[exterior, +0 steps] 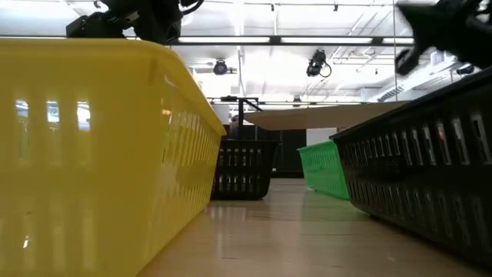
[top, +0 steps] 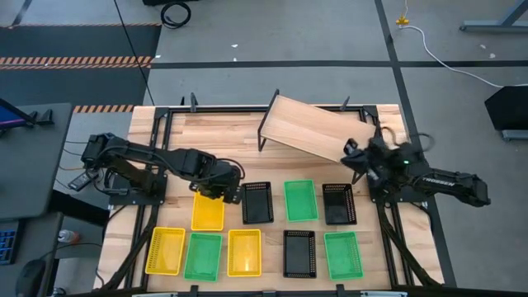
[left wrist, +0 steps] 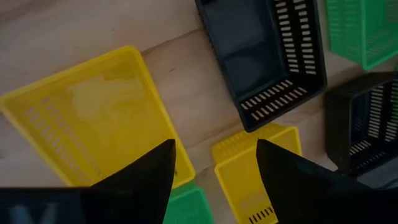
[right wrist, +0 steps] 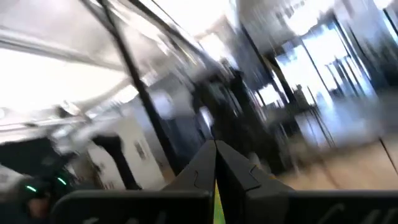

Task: Stack baskets on shelf by color
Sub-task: Put the top yellow bin on the shelf

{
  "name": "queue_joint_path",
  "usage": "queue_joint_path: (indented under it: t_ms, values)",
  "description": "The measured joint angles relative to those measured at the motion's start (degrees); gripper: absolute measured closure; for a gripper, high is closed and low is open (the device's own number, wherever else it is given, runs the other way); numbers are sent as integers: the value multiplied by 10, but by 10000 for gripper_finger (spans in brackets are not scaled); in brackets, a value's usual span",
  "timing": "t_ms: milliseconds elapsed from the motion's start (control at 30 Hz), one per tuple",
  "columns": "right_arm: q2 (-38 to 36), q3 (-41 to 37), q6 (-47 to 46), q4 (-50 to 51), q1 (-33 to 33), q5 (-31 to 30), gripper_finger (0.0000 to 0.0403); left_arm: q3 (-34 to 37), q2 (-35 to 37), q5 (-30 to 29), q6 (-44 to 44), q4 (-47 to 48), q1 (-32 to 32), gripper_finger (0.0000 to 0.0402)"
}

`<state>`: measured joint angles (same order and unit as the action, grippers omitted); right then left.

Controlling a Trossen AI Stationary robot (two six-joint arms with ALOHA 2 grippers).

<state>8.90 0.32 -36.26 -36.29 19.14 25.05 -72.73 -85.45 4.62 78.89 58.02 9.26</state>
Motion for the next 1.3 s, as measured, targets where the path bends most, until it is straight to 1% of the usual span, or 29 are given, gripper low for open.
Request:
queue_joint_path:
  t_ms: [167, 300, 400, 467, 533, 600, 633, 700, 767, 833, 933, 1067, 1167, 1233, 1300]
  values:
    - [1, 0, 2, -121, 0, -1, 387, 0, 0, 7, 16, -1, 0, 170]
    - [1, 0, -4, -169, 0, 1, 387, 0, 0, 31, 30, -6, 0, 170]
    - [1, 0, 1, -198, 0, -36, 387, 0, 0, 48, 31, -9, 0, 170]
    - [1, 0, -17, -220, 0, -56, 387, 0, 0, 53, 35, -9, 0, 170]
    - [1, 0, -42, -229, 0, -68, 387, 0, 0, 55, 40, -9, 0, 170]
    - [1, 4, -57, -224, 0, -112, 385, 0, 0, 55, 40, -9, -2, 170]
    - [1, 12, -61, -218, 0, -122, 382, 0, 0, 55, 37, -9, -4, 170]
    - [2, 41, -62, -191, 2, -114, 370, 0, 0, 48, 28, -9, -5, 170]
    - [7, 84, -61, -129, 1, -102, 350, 0, 0, 31, 18, -9, -7, 170]
    - [24, 145, -40, -37, 1, -102, 323, 0, 0, 9, 12, -9, -8, 170]
    - [64, 257, 19, 139, 1, -102, 275, 0, 0, -28, -1, -8, -8, 170]
    - [143, 405, 77, 399, 1, -117, 219, 0, 0, -67, 5, 6, -18, 170]
    - [204, 495, 79, 563, 1, -148, 194, 0, 0, -75, 14, 9, -29, 170]
    - [240, 535, 79, 638, 1, -152, 186, 0, -3, -85, 15, 10, -30, 170]
    - [271, 560, 64, 689, 1, -150, 183, 0, -13, -89, 10, 16, -27, 170]
